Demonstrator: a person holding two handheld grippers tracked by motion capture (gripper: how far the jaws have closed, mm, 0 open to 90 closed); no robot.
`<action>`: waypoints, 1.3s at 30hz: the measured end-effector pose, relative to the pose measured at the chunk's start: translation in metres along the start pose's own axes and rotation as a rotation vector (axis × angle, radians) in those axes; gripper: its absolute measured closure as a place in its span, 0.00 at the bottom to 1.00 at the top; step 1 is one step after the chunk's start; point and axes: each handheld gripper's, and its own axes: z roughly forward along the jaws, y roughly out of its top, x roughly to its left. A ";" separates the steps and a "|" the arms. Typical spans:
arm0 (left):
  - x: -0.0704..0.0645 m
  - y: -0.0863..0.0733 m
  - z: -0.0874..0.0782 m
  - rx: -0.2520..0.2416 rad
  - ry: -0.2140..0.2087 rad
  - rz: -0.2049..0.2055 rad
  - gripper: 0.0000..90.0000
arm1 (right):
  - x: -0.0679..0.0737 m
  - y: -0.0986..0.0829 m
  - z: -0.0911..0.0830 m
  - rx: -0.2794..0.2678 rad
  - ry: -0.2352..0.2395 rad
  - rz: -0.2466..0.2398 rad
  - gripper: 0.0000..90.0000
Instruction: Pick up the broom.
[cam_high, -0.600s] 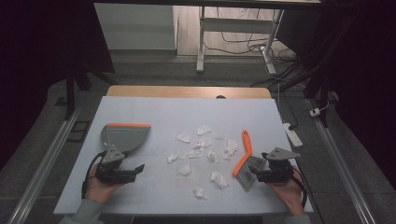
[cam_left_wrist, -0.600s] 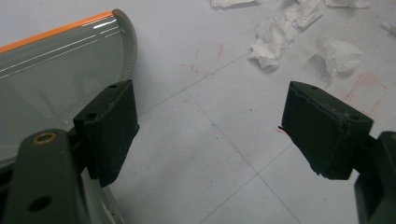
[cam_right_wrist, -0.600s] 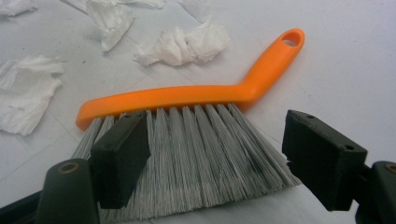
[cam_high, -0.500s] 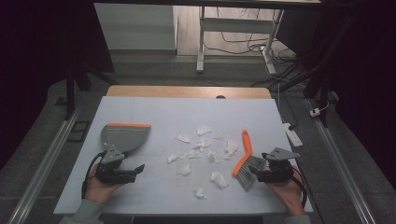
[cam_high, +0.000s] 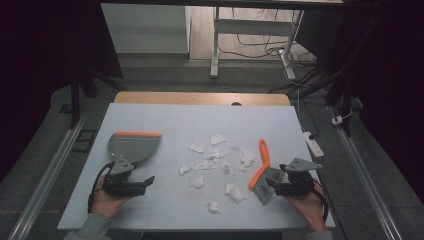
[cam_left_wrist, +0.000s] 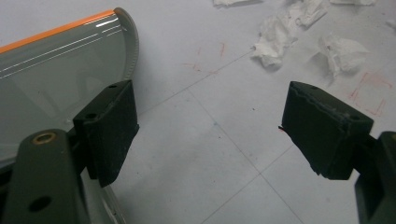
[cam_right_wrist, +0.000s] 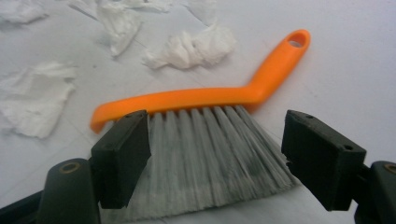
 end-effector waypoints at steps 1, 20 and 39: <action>0.000 0.000 0.000 0.002 -0.001 0.001 0.22 | 0.002 0.001 0.000 0.010 -0.008 -0.012 0.26; -0.007 0.001 0.000 -0.008 -0.024 0.023 0.22 | -0.015 0.055 0.008 0.228 -0.057 0.138 0.31; -0.008 -0.001 0.003 0.001 -0.030 0.031 0.22 | -0.042 0.088 0.073 0.494 -0.122 0.321 0.36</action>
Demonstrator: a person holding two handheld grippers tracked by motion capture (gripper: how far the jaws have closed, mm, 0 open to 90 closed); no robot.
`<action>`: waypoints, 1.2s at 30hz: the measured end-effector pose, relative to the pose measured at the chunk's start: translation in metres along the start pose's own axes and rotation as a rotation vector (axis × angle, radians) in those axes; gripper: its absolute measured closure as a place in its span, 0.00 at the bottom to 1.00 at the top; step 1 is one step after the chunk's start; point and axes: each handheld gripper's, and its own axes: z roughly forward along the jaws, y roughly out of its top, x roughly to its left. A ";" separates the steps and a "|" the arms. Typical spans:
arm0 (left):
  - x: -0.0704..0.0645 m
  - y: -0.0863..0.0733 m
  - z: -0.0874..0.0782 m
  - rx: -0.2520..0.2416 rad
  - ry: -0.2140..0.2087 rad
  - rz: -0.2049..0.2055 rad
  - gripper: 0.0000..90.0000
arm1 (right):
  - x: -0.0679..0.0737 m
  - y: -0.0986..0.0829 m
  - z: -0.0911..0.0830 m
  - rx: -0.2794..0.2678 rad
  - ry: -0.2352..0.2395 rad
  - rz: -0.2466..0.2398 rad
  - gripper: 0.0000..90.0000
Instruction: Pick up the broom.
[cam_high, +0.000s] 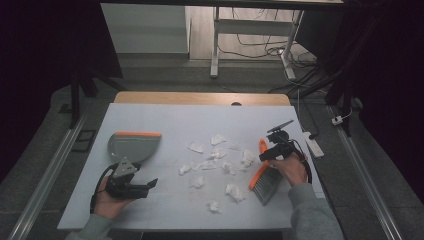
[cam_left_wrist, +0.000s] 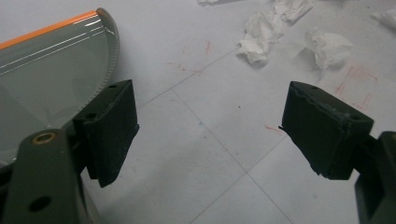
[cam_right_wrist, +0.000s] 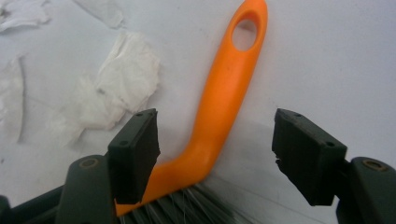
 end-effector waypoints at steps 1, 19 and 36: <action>0.000 0.000 0.000 0.001 0.001 0.003 0.22 | 0.001 0.001 0.002 0.010 -0.006 0.003 0.37; 0.001 0.000 -0.001 -0.009 0.010 0.004 0.22 | 0.011 -0.001 0.018 0.116 -0.097 0.117 0.71; -0.002 0.001 0.001 -0.011 0.016 0.011 0.22 | -0.007 -0.017 -0.013 -0.026 0.095 0.056 0.79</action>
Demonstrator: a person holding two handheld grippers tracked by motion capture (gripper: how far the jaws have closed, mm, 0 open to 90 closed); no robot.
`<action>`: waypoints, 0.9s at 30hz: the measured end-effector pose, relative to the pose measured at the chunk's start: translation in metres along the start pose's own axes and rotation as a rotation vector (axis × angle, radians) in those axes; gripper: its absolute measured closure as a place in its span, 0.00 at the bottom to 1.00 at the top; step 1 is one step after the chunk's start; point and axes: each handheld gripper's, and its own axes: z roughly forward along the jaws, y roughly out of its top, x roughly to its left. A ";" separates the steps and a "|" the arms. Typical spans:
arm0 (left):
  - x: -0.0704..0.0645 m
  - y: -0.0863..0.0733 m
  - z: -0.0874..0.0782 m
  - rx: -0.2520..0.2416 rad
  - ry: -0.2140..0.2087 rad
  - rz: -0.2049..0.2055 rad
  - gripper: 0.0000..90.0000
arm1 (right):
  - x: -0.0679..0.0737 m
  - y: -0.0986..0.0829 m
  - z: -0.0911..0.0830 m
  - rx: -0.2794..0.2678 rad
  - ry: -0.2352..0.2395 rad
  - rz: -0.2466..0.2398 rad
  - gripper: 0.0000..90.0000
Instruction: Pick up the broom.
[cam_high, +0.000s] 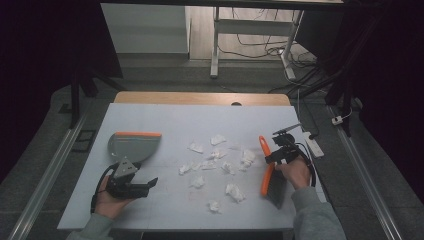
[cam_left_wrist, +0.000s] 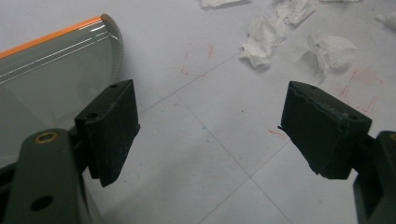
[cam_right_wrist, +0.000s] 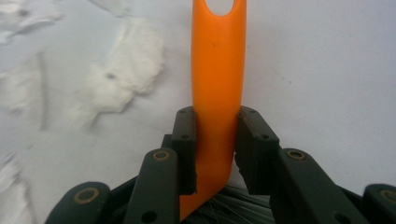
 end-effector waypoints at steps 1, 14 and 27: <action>-0.001 0.000 0.000 0.002 0.000 0.003 0.22 | 0.000 -0.001 -0.003 -0.014 0.013 -0.004 0.79; -0.001 0.001 0.001 -0.005 0.001 0.004 0.22 | -0.014 -0.023 -0.044 -0.218 0.151 -0.003 0.79; -0.001 0.001 0.001 -0.009 0.005 0.006 0.22 | -0.007 -0.031 -0.085 -0.554 0.229 -0.052 0.79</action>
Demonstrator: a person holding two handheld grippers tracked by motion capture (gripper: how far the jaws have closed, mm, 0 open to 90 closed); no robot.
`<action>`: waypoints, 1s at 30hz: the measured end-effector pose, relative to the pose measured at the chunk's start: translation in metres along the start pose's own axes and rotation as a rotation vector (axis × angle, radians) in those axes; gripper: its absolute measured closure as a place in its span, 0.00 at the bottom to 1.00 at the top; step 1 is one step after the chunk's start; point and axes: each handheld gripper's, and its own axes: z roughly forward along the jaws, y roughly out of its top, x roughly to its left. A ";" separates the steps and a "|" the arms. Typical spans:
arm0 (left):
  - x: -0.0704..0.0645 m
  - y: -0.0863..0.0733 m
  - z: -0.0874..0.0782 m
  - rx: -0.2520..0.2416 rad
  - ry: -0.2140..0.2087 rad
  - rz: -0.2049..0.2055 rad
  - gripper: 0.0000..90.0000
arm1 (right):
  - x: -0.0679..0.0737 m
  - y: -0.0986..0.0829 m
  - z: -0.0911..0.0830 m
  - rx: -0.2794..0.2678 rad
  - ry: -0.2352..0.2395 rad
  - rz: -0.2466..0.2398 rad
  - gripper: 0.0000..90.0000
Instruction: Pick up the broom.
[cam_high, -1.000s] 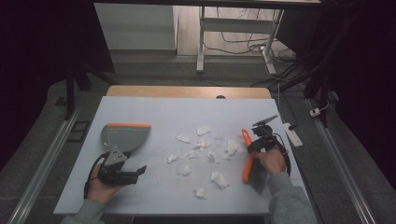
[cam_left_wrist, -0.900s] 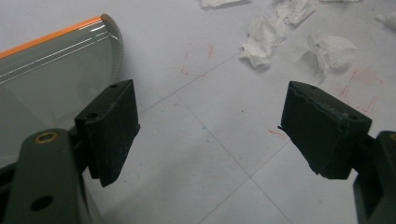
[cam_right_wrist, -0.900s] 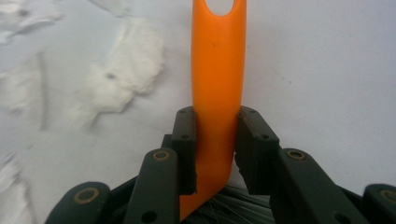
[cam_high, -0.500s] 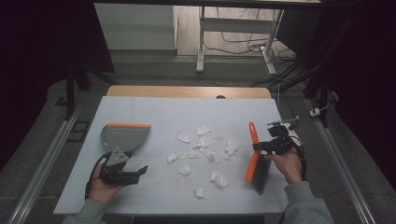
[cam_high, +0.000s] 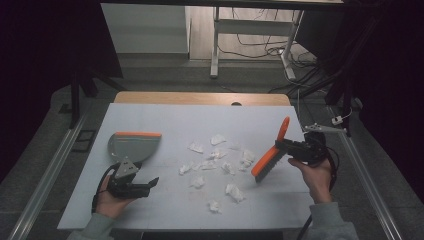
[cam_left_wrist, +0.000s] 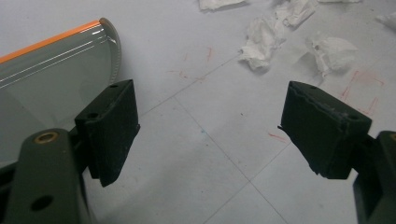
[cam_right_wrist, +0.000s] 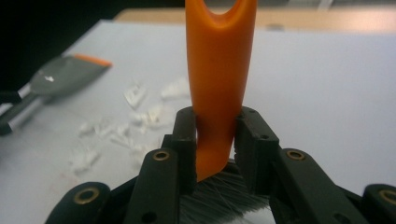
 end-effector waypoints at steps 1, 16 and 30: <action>0.000 0.000 0.000 0.000 0.000 0.000 0.22 | 0.002 0.002 -0.002 -0.022 0.004 -0.010 0.79; -0.016 0.017 0.001 -0.058 -0.051 0.015 0.24 | 0.037 0.011 0.010 -0.119 0.103 -0.032 0.79; -0.088 0.068 0.037 -0.122 -0.237 0.150 0.29 | 0.075 -0.002 0.051 -0.161 0.237 -0.007 0.79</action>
